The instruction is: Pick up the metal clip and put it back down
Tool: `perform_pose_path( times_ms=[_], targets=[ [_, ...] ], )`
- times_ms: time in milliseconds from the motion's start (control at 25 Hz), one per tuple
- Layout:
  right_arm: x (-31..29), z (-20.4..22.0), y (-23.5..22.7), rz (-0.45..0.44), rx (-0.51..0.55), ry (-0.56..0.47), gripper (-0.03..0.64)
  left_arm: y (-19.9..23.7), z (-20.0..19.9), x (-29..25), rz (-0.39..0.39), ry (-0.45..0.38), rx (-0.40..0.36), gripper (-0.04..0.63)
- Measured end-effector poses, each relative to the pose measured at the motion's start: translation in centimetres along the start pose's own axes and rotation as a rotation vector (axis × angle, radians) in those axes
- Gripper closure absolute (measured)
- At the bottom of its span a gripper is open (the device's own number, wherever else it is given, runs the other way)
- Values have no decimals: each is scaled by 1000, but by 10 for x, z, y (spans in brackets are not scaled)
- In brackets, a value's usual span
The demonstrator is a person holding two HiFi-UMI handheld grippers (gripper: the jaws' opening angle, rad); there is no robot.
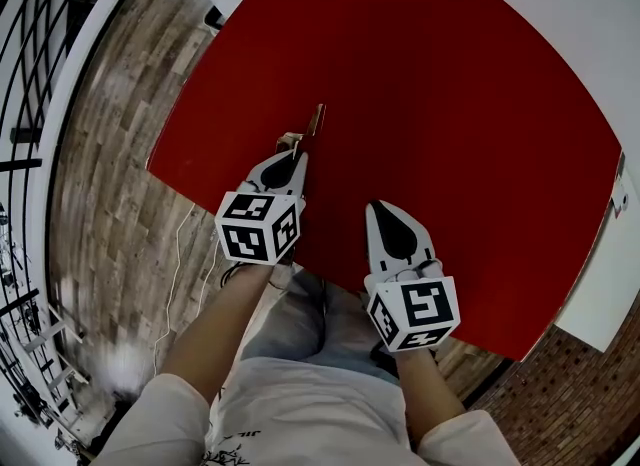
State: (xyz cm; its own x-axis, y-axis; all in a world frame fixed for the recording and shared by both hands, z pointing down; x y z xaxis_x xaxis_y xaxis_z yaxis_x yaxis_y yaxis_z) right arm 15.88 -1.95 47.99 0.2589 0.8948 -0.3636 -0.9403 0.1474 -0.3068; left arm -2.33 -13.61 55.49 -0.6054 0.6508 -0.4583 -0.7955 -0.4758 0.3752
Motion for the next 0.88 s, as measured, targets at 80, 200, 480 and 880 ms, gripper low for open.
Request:
perform_pose_path(
  times_ms=[80,200,480,880],
  targets=[
    [1,2,1,-2,-2,-1,611,0,2,0,-3,3,1,584],
    [1,4,2,-6,-4,2,611,2,3,-1,-12,11,-4,580],
    [-2,3,2,-16,-7,8,611,7,3,-2,-63,24,-72,542],
    [-9,8,4,-28,-11,19,611,17,8,-6,-88,41,-108,489]
  ],
)
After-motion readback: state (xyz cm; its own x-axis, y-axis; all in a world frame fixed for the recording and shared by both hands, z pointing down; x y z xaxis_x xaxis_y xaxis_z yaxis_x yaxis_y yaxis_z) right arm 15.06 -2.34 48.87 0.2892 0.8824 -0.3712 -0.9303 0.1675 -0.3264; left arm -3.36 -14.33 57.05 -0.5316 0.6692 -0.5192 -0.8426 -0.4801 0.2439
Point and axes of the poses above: the fingertips, and each gripper's own axes: x backward along the fingers, y to its left, z out of its underside, the point moved 10 cm from there along x, backward along the fingers, and after that the axes turned 12 degrees about -y, right-handed, at the moved point
